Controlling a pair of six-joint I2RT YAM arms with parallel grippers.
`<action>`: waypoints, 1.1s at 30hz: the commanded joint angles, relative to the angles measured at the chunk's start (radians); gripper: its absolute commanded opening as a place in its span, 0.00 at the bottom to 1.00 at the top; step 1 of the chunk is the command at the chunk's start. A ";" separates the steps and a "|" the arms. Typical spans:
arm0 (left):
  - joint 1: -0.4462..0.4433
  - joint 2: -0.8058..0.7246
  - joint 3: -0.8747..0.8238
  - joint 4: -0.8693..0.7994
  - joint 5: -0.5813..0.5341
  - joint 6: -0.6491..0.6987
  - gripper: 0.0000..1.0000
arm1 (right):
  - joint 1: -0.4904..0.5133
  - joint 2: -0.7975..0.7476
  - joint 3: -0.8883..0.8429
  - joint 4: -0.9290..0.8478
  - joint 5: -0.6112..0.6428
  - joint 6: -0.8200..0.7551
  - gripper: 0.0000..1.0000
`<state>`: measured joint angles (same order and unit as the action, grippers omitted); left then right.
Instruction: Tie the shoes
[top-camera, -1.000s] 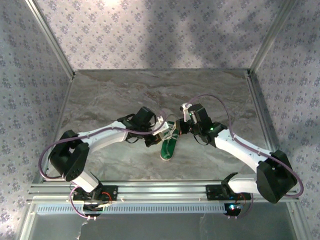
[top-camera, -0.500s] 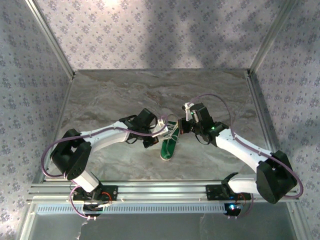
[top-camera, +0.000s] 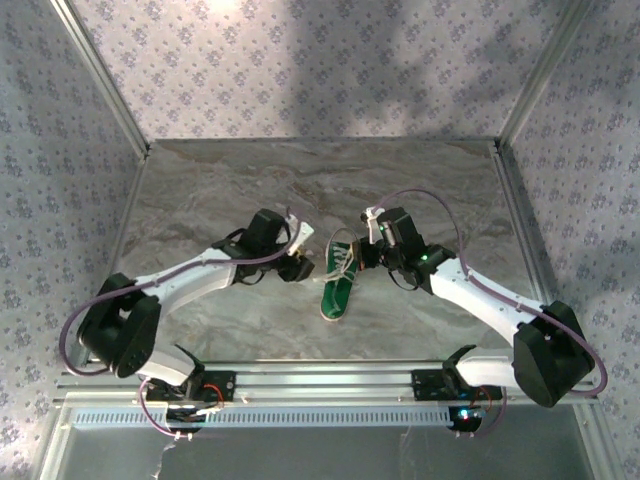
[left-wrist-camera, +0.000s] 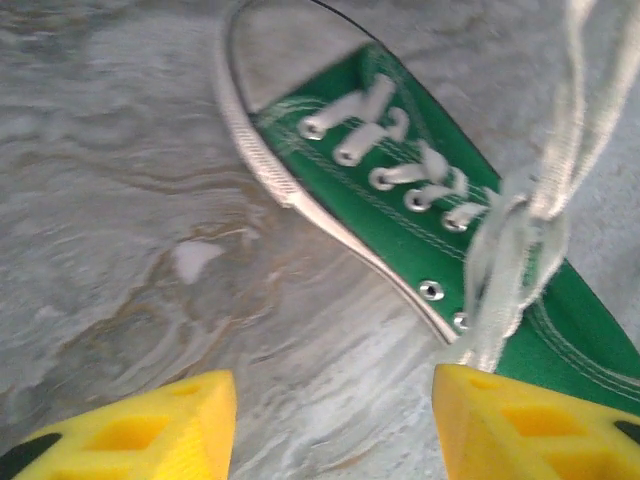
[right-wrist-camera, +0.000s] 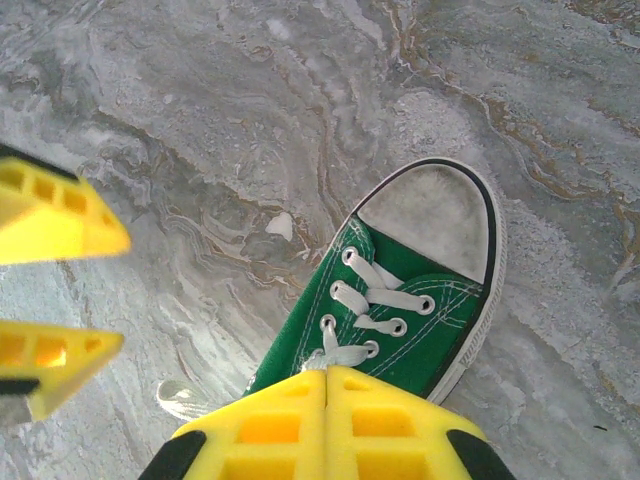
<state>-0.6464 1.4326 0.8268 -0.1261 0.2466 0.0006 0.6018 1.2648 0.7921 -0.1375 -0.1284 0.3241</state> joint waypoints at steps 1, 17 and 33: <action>0.016 -0.044 -0.074 0.195 0.000 -0.339 0.64 | 0.010 -0.010 0.001 0.019 0.007 0.006 0.00; -0.167 -0.079 -0.310 0.509 -0.185 -0.727 0.74 | 0.031 -0.007 -0.004 0.021 0.027 0.026 0.00; -0.165 0.073 -0.282 0.611 -0.029 -0.734 0.47 | 0.031 -0.008 -0.001 0.017 0.027 0.019 0.00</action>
<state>-0.8135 1.4998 0.5205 0.4335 0.1955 -0.7280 0.6273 1.2648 0.7918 -0.1238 -0.1162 0.3359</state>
